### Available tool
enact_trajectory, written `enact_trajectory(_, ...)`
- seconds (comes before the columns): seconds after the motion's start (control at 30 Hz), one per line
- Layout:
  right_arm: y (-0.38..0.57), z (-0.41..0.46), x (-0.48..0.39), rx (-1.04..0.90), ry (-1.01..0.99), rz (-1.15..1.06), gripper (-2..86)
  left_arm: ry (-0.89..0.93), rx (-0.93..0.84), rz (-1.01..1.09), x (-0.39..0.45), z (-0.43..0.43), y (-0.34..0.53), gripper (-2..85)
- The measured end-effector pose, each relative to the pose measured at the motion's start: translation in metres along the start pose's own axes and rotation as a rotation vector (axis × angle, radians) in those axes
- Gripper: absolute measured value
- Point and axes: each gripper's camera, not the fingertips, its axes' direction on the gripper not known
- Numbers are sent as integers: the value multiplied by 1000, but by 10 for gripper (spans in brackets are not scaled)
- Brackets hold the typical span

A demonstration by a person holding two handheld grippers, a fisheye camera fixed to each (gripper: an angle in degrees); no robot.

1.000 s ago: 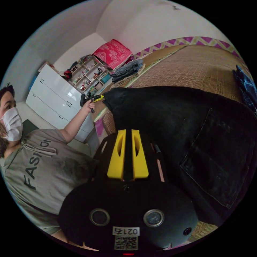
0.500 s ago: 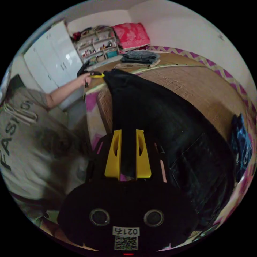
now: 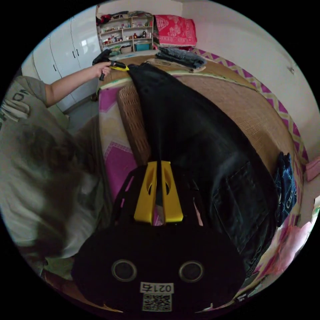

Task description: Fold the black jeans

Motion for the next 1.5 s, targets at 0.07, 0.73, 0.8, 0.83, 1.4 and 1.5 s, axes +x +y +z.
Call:
enact_trajectory(0.07, 6, -6, 6, 24, -18, 28, 11, 64, 11, -33, -7, -3, 4, -8)
enact_trajectory(0.73, 95, -112, 82, 373, -217, 355, 17, 53, 107, -303, 72, 8, 73, 80)
enact_trajectory(0.8, 98, -116, 86, 379, -224, 366, 13, 77, 113, -316, 77, 14, 80, 46)
enact_trajectory(0.83, 101, -119, 90, 382, -226, 373, 10, 132, 121, -330, 78, 16, 85, 22)
enact_trajectory(1.4, 205, -206, 134, 552, -129, 555, -6, 62, 320, 841, 594, 2, 287, -9)
enact_trajectory(1.5, 224, -214, 140, 586, -129, 591, -6, 55, 194, 987, 672, 73, 360, -10)
